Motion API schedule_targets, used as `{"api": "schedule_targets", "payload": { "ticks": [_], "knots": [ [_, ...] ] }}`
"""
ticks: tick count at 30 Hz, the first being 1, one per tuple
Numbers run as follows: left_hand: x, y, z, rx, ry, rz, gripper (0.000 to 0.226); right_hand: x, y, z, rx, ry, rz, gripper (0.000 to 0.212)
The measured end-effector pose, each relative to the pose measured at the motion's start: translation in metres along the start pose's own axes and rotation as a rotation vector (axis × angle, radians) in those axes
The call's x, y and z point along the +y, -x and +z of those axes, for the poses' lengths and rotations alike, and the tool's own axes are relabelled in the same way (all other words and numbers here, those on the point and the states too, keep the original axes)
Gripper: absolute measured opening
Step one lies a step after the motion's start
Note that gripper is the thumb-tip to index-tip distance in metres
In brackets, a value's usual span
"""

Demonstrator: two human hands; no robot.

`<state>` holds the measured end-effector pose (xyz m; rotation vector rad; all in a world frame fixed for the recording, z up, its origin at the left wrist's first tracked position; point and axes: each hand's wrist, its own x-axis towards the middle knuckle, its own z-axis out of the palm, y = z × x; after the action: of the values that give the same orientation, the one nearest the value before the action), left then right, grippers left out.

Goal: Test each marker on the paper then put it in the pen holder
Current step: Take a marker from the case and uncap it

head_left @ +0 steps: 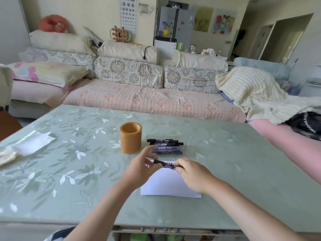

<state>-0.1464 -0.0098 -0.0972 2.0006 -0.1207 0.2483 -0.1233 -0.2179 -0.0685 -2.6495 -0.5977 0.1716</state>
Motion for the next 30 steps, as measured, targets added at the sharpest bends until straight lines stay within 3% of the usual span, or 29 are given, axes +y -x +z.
{"api": "schedule_targets", "payload": {
  "ticks": [2, 6, 14, 24, 27, 30],
  "knots": [
    [-0.008, -0.011, -0.005, -0.105, -0.231, 0.089, 0.026, 0.008, -0.003, 0.003, 0.018, 0.026, 0.019, 0.023],
    [-0.016, -0.028, 0.002, -0.171, -0.421, 0.230, 0.009, 0.023, -0.015, 0.009, 0.028, 0.039, 0.000, 0.028],
    [-0.029, -0.043, 0.020, -0.166, -0.574, 0.318, 0.016, 0.037, -0.050, 0.028, -0.086, 0.084, -0.120, 0.024],
    [-0.046, -0.045, 0.007, -0.337, -0.622, 0.133, 0.019, 0.041, -0.073, 0.047, 0.136, 0.478, -0.443, 0.023],
    [-0.043, -0.049, 0.002, -0.367, -0.520, 0.045, 0.019, 0.043, -0.074, 0.043, 0.167, 0.515, -0.453, 0.024],
    [-0.044, -0.048, 0.000, -0.330, -0.541, 0.100, 0.017, 0.036, -0.074, 0.039, 0.105, 0.429, -0.424, 0.025]
  ]
}}
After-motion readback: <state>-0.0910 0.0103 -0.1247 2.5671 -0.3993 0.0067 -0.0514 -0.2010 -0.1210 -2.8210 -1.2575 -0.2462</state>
